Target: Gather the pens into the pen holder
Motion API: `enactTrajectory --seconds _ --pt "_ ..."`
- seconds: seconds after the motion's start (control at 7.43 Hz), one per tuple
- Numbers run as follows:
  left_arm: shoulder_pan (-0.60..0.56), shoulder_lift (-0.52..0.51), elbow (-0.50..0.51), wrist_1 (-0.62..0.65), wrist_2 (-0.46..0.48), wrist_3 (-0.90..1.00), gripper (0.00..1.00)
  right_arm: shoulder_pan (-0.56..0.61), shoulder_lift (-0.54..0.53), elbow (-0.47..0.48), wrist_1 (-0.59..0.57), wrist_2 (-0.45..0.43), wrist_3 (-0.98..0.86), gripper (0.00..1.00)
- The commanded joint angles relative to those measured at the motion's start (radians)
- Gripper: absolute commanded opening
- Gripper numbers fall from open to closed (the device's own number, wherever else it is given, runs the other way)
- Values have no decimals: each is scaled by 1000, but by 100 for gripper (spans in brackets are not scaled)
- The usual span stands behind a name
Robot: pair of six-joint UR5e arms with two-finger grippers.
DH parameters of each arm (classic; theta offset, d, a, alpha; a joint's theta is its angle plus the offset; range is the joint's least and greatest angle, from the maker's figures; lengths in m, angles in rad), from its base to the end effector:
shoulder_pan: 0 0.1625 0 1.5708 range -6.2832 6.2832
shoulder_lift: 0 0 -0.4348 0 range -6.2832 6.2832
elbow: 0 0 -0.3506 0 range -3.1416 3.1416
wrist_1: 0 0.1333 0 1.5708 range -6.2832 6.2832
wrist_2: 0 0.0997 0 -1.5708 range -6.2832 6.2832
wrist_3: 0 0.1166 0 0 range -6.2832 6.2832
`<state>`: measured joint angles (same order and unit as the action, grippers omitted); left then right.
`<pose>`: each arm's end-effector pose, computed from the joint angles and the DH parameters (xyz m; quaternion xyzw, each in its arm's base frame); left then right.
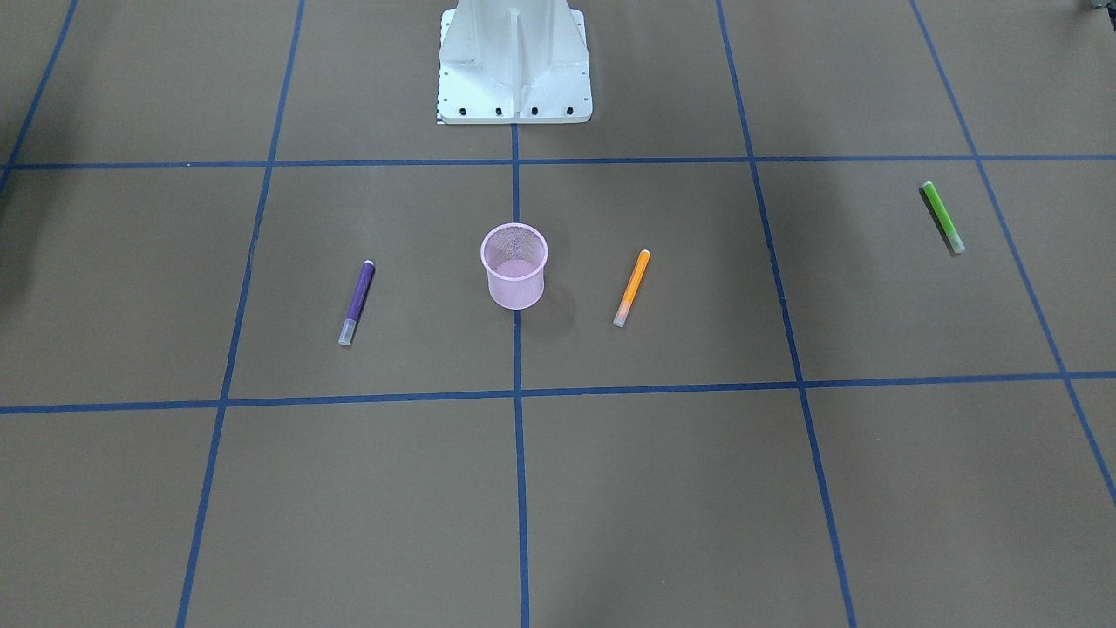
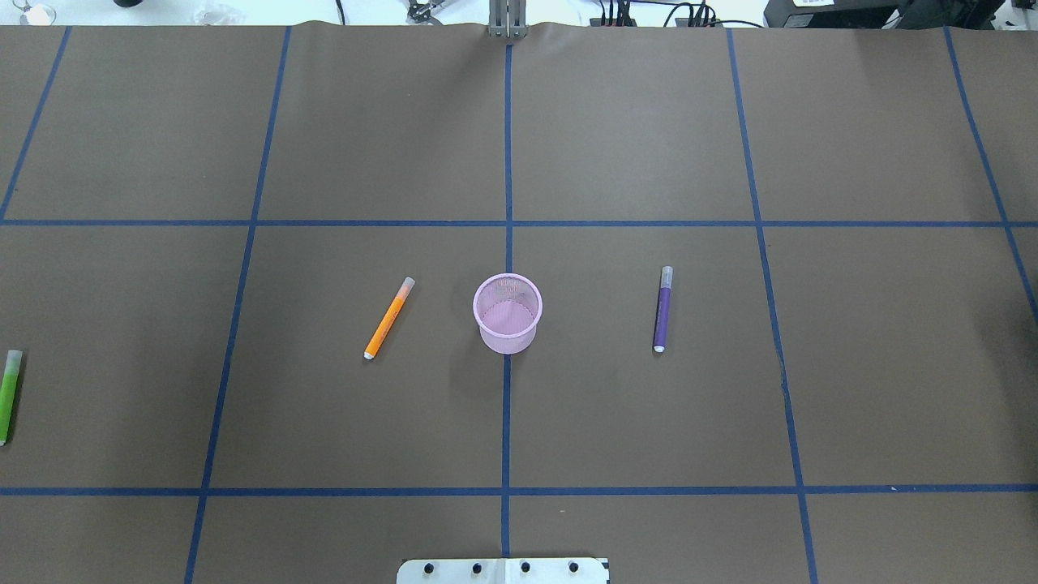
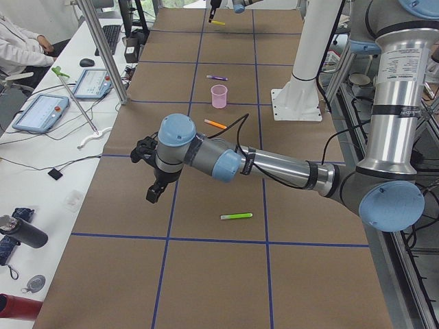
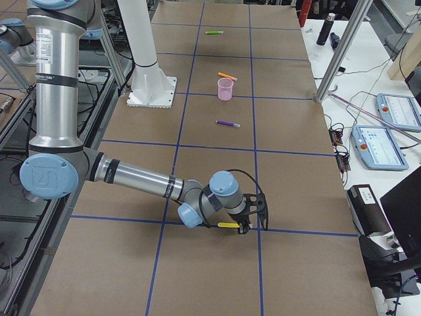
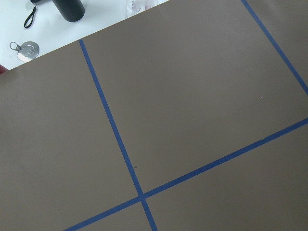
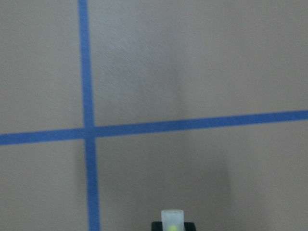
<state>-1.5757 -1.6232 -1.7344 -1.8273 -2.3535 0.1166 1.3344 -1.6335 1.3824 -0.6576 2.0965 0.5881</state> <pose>-0.0535 -0.4914 0.5498 0.2385 0.3570 0.1393 0.8923 -0.0334 -0.4579 0.7018 0.1891 -0.3509 0.0766 0.9139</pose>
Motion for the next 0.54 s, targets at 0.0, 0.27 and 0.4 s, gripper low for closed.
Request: enactTrajectory --seconds 0.0,0.27,0.4 --pt "26 -4 1 -88 0 -3 100 -27 52 169 1 10 1 0" --pt "39 -9 13 -156 0 -21 100 -125 93 284 1 7 28 0" --pt "39 -9 21 -177 -3 -81 100 -174 140 337 0 4 142 0"
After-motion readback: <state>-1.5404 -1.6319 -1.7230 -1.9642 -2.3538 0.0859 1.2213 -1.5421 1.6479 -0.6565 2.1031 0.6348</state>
